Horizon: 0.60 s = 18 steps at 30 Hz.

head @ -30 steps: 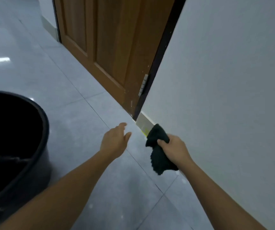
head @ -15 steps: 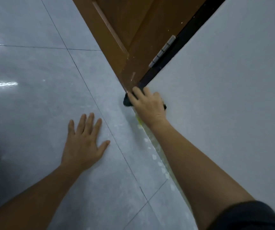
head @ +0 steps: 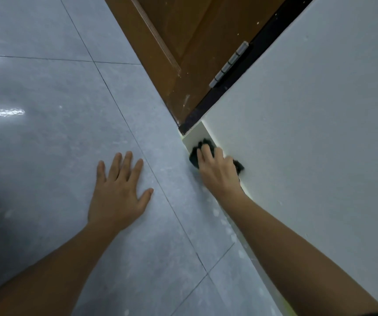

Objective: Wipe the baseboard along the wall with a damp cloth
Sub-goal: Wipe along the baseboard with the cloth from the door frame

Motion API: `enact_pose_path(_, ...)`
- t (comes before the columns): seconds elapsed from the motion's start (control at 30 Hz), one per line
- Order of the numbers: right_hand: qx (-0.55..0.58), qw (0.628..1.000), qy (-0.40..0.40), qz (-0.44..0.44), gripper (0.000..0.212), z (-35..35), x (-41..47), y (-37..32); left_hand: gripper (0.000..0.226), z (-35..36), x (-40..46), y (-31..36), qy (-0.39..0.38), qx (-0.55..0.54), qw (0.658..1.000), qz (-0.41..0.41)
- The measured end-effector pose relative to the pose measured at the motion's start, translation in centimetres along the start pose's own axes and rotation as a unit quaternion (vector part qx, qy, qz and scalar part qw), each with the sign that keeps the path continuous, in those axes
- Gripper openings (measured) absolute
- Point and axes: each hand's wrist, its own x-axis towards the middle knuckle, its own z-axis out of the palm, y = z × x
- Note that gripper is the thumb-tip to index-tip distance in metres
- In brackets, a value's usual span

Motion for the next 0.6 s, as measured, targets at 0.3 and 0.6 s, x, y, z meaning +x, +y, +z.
enact_pose_path(0.3, 0.122, 0.980, -0.137, 0.073, 0.044, 0.1, 1.6, -4.4, 0.077, 0.1, 0.1, -0.1, -0.002, 0.002, 1.000, -0.001)
enact_pose_path(0.6, 0.241, 0.933, -0.237, 0.125, 0.045, -0.3, -3.6, -4.3, 0.077, 0.2, 0.0, 0.0, 0.002, -0.003, 1.000, 0.000)
